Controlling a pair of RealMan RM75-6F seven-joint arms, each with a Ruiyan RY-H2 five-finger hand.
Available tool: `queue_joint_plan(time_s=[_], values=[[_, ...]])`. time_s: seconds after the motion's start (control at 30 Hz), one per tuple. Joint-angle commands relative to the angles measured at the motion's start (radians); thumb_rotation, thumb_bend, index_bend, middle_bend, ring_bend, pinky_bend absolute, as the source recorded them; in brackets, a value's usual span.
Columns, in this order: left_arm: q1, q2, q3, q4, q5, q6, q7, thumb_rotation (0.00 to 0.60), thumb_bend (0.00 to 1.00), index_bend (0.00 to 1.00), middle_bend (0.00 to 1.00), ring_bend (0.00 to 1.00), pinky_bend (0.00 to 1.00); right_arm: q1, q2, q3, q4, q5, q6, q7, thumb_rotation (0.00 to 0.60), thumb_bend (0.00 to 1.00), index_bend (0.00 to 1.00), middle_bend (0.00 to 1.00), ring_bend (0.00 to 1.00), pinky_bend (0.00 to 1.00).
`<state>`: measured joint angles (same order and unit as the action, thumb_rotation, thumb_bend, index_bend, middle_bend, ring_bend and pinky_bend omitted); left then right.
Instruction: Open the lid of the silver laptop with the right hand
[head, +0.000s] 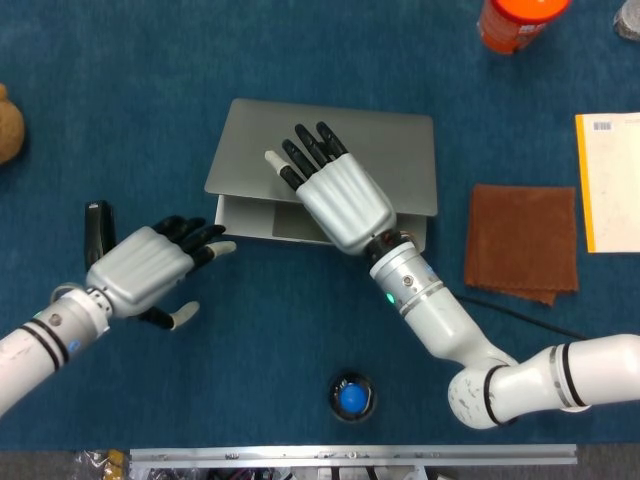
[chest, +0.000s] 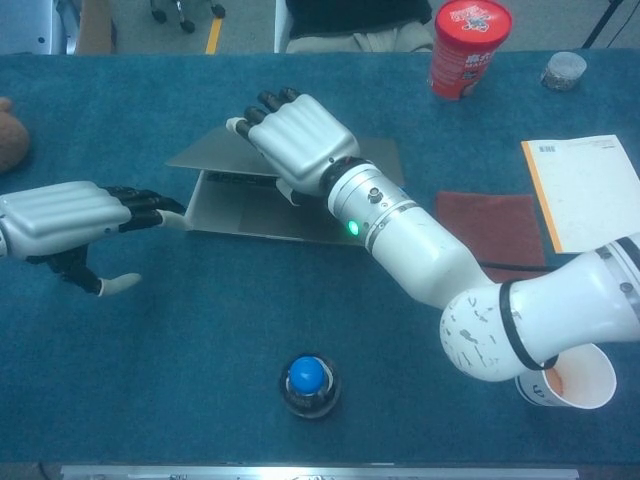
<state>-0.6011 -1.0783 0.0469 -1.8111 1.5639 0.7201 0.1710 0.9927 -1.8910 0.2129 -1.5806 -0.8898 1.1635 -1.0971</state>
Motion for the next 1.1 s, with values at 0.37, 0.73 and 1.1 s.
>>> queue_joint_plan(time_s=[0.37,0.73,1.1], values=[[-0.061,-0.095,-0.012,0.075,-0.071,-0.055,0.044,0.396,0.4,0.08,0.02,0.0,0.04,0.008,0.002,0.003,0.002,0.005,0.005,0.004,0.6,0.39,0.12,0.15,0.0,0.11],[-0.094,-0.151,-0.012,0.151,-0.153,-0.087,0.05,0.397,0.4,0.08,0.02,0.0,0.04,0.012,0.007,0.001,0.0,0.01,0.004,0.011,0.6,0.39,0.12,0.15,0.0,0.11],[-0.112,-0.181,0.002,0.185,-0.201,-0.099,0.058,0.397,0.4,0.08,0.02,0.0,0.04,0.02,0.005,0.002,0.004,0.013,0.006,0.01,0.6,0.39,0.12,0.15,0.0,0.11]])
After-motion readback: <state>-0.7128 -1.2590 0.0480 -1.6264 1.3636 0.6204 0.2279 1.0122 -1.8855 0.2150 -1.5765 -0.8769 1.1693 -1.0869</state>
